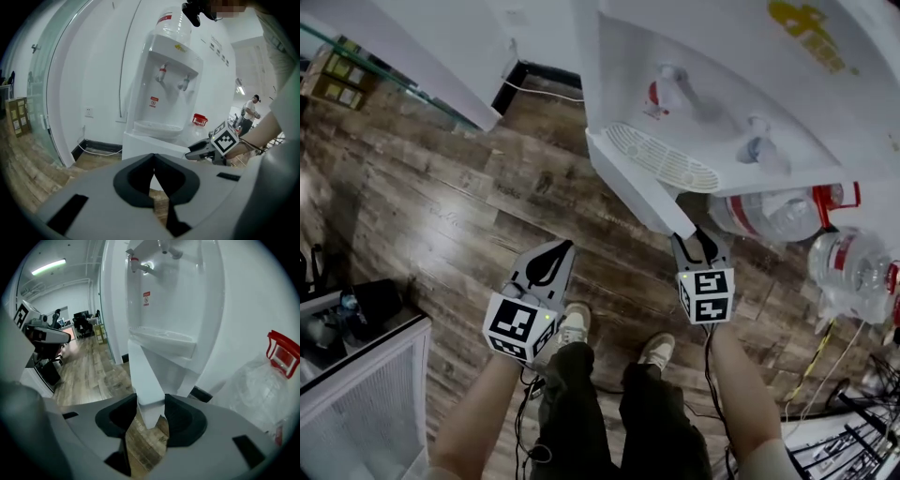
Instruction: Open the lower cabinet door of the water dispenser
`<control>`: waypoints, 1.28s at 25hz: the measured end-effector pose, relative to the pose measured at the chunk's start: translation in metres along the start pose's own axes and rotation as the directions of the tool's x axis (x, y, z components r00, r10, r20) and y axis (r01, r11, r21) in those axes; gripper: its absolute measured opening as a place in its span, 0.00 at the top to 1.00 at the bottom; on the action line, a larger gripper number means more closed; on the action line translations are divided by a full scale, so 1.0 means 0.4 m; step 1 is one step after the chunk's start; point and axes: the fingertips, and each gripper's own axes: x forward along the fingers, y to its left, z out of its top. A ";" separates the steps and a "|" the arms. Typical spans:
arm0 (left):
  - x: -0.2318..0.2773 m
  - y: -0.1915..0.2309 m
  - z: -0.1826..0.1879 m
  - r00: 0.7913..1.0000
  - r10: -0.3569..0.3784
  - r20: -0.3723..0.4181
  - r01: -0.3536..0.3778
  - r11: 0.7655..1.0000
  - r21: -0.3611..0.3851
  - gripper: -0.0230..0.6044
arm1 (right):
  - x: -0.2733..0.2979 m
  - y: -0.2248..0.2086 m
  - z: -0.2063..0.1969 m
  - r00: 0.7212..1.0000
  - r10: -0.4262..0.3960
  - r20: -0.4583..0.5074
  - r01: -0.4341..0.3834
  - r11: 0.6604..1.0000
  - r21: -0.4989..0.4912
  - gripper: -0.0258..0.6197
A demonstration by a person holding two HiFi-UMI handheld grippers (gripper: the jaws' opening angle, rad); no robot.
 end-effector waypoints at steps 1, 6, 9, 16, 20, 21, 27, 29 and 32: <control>-0.012 0.007 -0.004 1.000 0.006 -0.003 -0.006 1.000 -0.009 0.95 | -0.004 0.018 -0.004 1.000 0.008 -0.009 -0.008 1.000 0.003 0.66; -0.073 0.036 -0.020 0.999 0.035 -0.026 -0.036 0.999 -0.026 0.95 | -0.020 0.108 -0.018 0.998 0.039 -0.048 -0.036 0.998 0.054 0.68; -0.108 0.054 -0.036 0.998 0.049 -0.041 -0.050 0.998 -0.034 0.95 | -0.027 0.160 -0.024 0.996 0.041 -0.076 -0.031 0.992 0.125 0.68; -0.184 0.117 -0.078 0.994 0.082 -0.073 -0.088 0.993 -0.081 0.95 | -0.018 0.320 -0.013 0.988 0.105 -0.116 -0.078 0.973 0.215 0.69; -0.220 0.156 -0.101 0.991 0.089 -0.096 -0.096 0.993 -0.073 0.95 | -0.003 0.401 0.002 0.980 0.148 -0.135 -0.109 0.959 0.261 0.68; -0.228 0.168 -0.104 0.991 0.091 -0.099 -0.098 0.993 -0.063 0.95 | 0.001 0.424 0.009 0.979 0.156 -0.133 -0.117 0.957 0.265 0.68; -0.265 0.253 -0.125 0.986 0.127 -0.112 -0.135 0.989 -0.068 0.95 | 0.043 0.551 0.064 0.975 0.205 -0.085 -0.174 0.944 0.281 0.66; -0.277 0.272 -0.132 0.984 0.134 -0.116 -0.143 0.987 -0.078 0.95 | 0.055 0.581 0.077 0.974 0.215 -0.076 -0.185 0.939 0.290 0.65; -0.293 0.299 -0.139 0.982 0.142 -0.124 -0.152 0.985 -0.076 0.95 | 0.074 0.631 0.103 0.966 0.249 -0.072 -0.217 0.930 0.296 0.64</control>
